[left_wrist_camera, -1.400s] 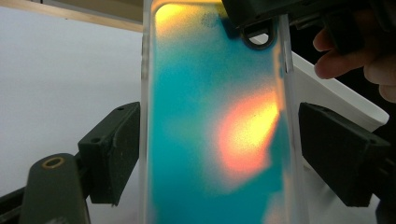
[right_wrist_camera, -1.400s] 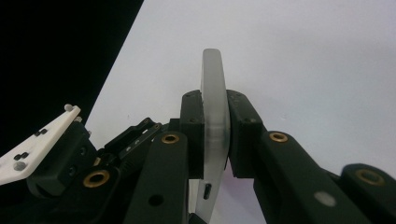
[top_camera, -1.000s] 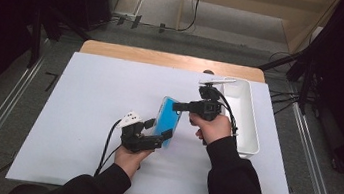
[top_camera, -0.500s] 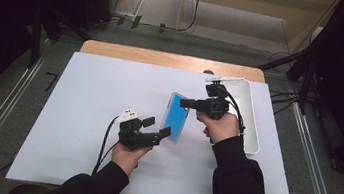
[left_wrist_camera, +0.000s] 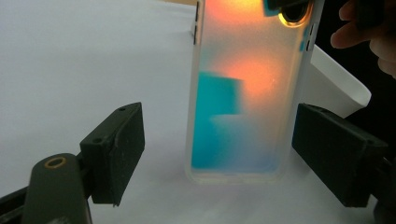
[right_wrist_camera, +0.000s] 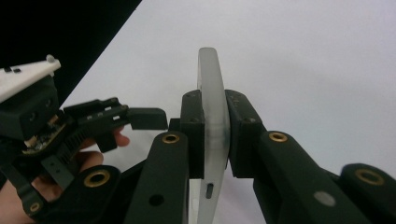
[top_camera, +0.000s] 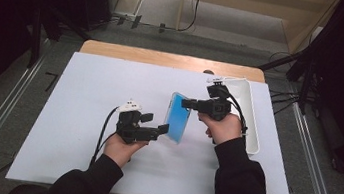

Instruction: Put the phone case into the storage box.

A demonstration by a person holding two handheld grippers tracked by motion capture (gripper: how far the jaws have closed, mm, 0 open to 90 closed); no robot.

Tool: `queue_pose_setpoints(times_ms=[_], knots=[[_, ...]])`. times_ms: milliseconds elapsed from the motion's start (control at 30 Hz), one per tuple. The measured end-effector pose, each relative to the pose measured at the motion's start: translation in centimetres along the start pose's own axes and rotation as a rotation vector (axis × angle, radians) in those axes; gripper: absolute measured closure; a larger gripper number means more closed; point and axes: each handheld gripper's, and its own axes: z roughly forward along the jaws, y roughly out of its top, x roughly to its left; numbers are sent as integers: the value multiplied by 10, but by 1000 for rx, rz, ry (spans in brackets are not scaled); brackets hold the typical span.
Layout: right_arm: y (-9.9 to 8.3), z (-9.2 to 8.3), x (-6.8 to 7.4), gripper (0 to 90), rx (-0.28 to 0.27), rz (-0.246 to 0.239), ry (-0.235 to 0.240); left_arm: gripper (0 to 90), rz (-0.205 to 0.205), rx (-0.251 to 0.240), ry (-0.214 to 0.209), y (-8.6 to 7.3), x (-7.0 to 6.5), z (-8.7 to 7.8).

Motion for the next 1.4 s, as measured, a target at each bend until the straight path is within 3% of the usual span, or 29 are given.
queue_pose_setpoints(times_ms=[100, 200, 300, 433, 633, 767, 1000, 1133, 1233, 1400], knots=[[-1, 0, 0, 771, -2, -15, 6, 170, 7, 20, -15, 6, 3, -3], [-1, 1, 0, 771, 5, -21, 5, 169, 54, 39, -7, 10, 3, -7], [-2, 0, 0, 770, 3, -31, 9, 170, 61, 42, -5, 14, 5, -11], [-2, -2, 0, 771, -3, -58, 22, 170, 98, 74, -12, 20, 7, -16], [-3, -6, 3, 771, -6, -107, 15, 170, 113, 152, -50, 26, 7, -21], [-4, -7, 5, 770, 3, -140, 14, 170, 121, 170, -66, 28, 7, -23], [-4, -11, 3, 771, 12, -210, 45, 170, 130, 197, -88, 28, 9, -23], [-4, -14, 5, 771, 16, -284, 64, 170, 135, 216, -108, 30, 9, -23], [-4, -17, 8, 771, 22, -338, 80, 170, 161, 210, -120, 32, 7, -24], [-4, -22, 8, 771, 38, -383, 117, 170, 160, 215, -156, 36, 8, -28]])
